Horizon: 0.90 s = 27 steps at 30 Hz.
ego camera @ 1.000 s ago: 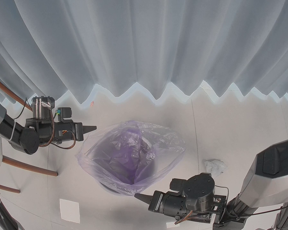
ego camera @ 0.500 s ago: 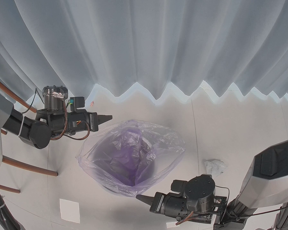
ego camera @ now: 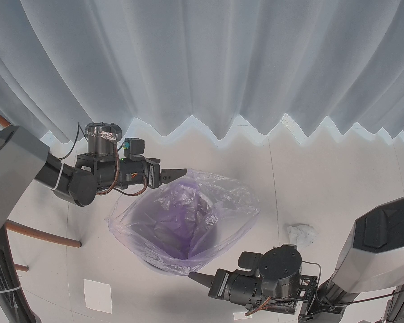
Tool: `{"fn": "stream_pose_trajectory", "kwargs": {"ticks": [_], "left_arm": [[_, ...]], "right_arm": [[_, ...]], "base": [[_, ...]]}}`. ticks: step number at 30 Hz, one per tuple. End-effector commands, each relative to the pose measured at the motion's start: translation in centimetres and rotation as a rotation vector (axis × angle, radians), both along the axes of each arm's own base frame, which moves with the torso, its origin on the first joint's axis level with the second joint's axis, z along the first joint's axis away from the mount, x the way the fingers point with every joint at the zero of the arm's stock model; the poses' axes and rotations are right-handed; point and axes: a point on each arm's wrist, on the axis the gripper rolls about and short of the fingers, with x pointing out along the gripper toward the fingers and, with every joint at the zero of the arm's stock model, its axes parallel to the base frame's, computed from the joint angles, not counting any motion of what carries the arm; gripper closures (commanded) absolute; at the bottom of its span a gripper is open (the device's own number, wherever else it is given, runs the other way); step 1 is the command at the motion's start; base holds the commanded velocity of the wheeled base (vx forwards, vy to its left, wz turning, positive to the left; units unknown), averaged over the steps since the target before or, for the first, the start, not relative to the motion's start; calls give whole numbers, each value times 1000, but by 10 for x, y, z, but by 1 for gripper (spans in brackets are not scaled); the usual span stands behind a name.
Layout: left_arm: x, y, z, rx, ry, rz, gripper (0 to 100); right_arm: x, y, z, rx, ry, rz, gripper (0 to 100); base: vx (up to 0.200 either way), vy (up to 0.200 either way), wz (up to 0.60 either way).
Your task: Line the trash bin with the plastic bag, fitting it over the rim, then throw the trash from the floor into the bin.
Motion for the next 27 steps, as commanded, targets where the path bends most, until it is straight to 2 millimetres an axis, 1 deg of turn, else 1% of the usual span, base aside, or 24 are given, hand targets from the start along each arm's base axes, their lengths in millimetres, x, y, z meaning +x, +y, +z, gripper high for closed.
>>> {"fn": "stream_pose_trajectory", "kwargs": {"ticks": [1, 5, 8, 10, 11, 13, 16, 24, 26, 27], "left_arm": [[9, -12, -15, 22, -2, -32, 0], [8, -19, -16, 30, -13, -54, 0], [8, -20, -17, 43, -23, -62, 0], [9, -20, -23, 65, -29, -70, 0], [8, -20, -24, 67, -28, -70, 100], [11, -20, -32, 99, -40, -79, 100], [12, -19, -34, 100, -36, -76, 100], [12, -11, -22, 86, -53, -56, 100], [12, -7, -19, 83, -57, -47, 100], [11, -2, -15, 77, -60, -32, 100]], "right_arm": [[0, -1, 0, -1, 1, 1, 100], [-1, -1, 0, 6, -2, 0, 100], [-1, -1, 0, 8, -3, 0, 100], [-1, -1, 0, 9, -4, 0, 100], [-1, -1, 0, 8, -5, 1, 100], [-1, -1, 0, 8, -3, 0, 100], [-1, -1, 0, 6, -2, 0, 100], [-1, -1, -3, 0, 2, 0, 100], [-1, -1, -5, -5, 2, 1, 100], [-1, -1, -6, -10, 4, 0, 100]], "base": [[0, 0, 0], [0, 0, 0], [0, 0, 0], [0, 0, 0], [0, 0, 0], [0, 0, 0], [0, 0, 0], [0, 0, 0], [0, 0, 0], [0, 0, 0]]}}
